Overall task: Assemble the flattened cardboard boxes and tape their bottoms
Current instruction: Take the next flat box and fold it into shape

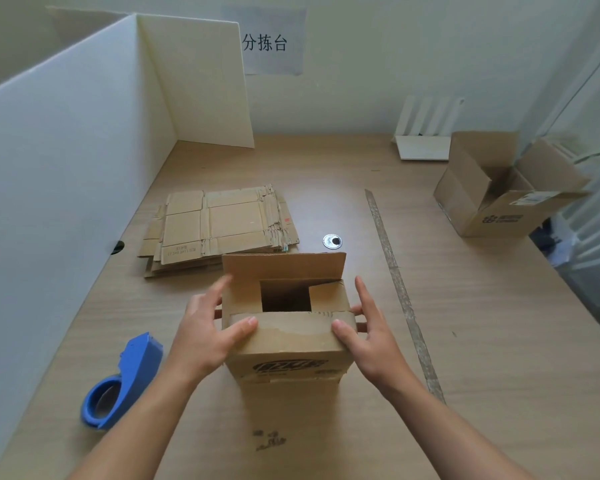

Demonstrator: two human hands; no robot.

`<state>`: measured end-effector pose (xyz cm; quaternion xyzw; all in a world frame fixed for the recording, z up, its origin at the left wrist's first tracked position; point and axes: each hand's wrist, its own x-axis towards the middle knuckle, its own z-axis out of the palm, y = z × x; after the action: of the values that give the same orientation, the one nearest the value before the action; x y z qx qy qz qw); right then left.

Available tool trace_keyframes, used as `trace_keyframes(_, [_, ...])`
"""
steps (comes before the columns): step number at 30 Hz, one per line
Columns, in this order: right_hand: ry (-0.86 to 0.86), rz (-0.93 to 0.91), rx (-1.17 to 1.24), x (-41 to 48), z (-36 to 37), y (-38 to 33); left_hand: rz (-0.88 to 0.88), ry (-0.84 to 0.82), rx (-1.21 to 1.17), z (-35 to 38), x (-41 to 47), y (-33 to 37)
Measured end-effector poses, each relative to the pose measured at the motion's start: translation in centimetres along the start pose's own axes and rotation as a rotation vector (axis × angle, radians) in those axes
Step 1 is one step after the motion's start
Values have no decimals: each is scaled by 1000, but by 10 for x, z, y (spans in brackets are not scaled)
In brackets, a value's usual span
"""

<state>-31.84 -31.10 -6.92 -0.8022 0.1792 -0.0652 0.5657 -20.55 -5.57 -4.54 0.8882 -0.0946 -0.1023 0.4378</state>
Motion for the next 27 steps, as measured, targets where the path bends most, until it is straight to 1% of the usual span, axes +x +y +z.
trace_keyframes(2, [-26, 18, -2, 2, -2, 0, -38, 36, -72, -4, 5, 0])
trace_keyframes(3, [-37, 27, 6, 2, -2, 0, -52, 31, -69, -5, 8, 2])
trace_keyframes(5, [-49, 37, 27, 3, -2, 1, -51, -19, -19, -4, 13, 6])
trace_keyframes(7, [-49, 34, 37, 3, -3, 2, -42, -45, -26, -4, 17, 8])
trace_keyframes(9, [-25, 37, 52, 4, -3, 3, -10, -55, -74, -6, 17, 5])
trace_keyframes(12, [11, 42, 60, 5, -1, 4, 50, -101, -72, -6, 9, -2])
trace_keyframes(14, [22, 44, 51, 5, 1, 4, 59, -119, -65, -3, 1, -6])
trace_keyframes(19, [52, 63, 87, 5, 8, 3, 42, -27, -54, 10, -8, -9])
trace_keyframes(21, [64, 67, 125, 5, 7, 2, 33, -52, -100, 20, -10, -6])
trace_keyframes(27, [128, 95, 57, 12, -22, 2, -26, -116, -150, 50, -4, 9])
